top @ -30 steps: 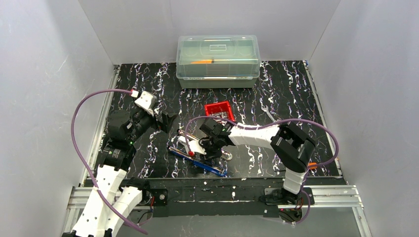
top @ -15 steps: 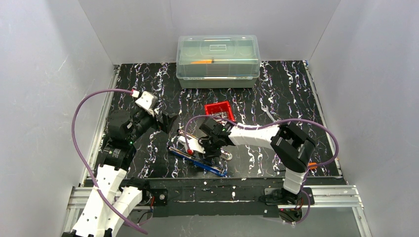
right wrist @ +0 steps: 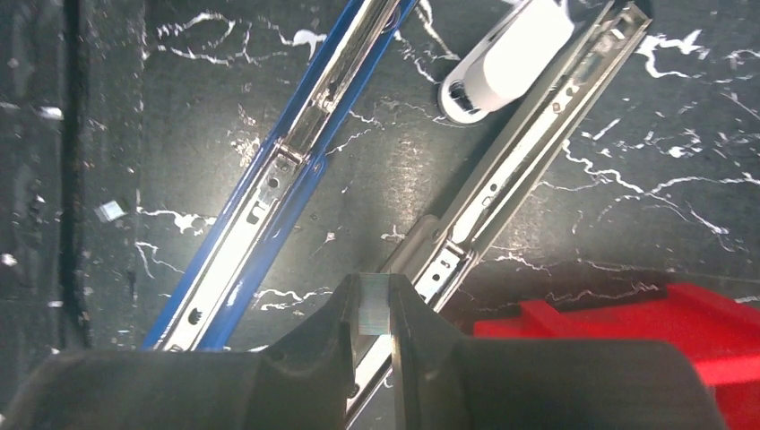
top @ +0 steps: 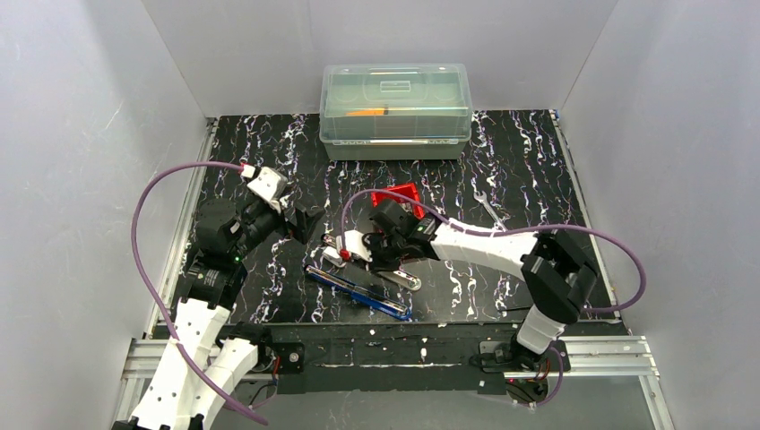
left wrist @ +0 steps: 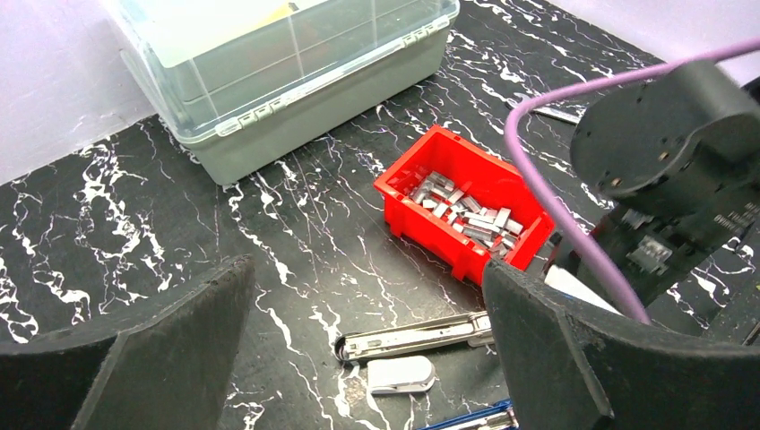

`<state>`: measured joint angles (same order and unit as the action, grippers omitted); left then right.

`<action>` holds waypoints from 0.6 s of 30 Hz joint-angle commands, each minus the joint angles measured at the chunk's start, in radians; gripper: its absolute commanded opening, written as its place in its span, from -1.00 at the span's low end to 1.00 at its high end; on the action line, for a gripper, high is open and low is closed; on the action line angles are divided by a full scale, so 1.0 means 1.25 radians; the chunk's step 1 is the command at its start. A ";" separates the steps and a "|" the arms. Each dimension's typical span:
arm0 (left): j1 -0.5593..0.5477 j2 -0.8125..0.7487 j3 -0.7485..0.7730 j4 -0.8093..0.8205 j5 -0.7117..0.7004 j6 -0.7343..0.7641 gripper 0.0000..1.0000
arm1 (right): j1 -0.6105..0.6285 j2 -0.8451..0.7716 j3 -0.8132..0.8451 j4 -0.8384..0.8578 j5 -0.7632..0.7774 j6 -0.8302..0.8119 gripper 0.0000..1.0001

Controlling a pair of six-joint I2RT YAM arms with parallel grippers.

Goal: Load the staples into the stapler
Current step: Pick up the staple from the center of the board.

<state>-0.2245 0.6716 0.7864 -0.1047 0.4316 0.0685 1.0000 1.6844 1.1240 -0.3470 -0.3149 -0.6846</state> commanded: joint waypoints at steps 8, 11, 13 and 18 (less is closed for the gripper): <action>0.003 -0.022 -0.037 0.014 0.218 0.142 0.97 | -0.038 -0.218 -0.043 0.106 -0.006 0.281 -0.62; 0.003 -0.022 -0.046 0.000 0.244 0.160 0.97 | -0.053 -0.257 -0.082 0.125 0.022 0.370 -0.62; 0.004 -0.024 -0.053 -0.002 0.254 0.165 0.97 | -0.056 -0.274 -0.101 0.127 0.046 0.415 -0.63; 0.003 -0.020 -0.054 -0.016 0.284 0.180 0.96 | -0.056 -0.297 -0.152 0.125 0.104 0.511 -0.63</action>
<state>-0.2245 0.6525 0.7208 -0.1108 0.7155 0.2558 0.9295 1.3418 0.9821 -0.2169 -0.2508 -0.1963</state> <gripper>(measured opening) 0.981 0.237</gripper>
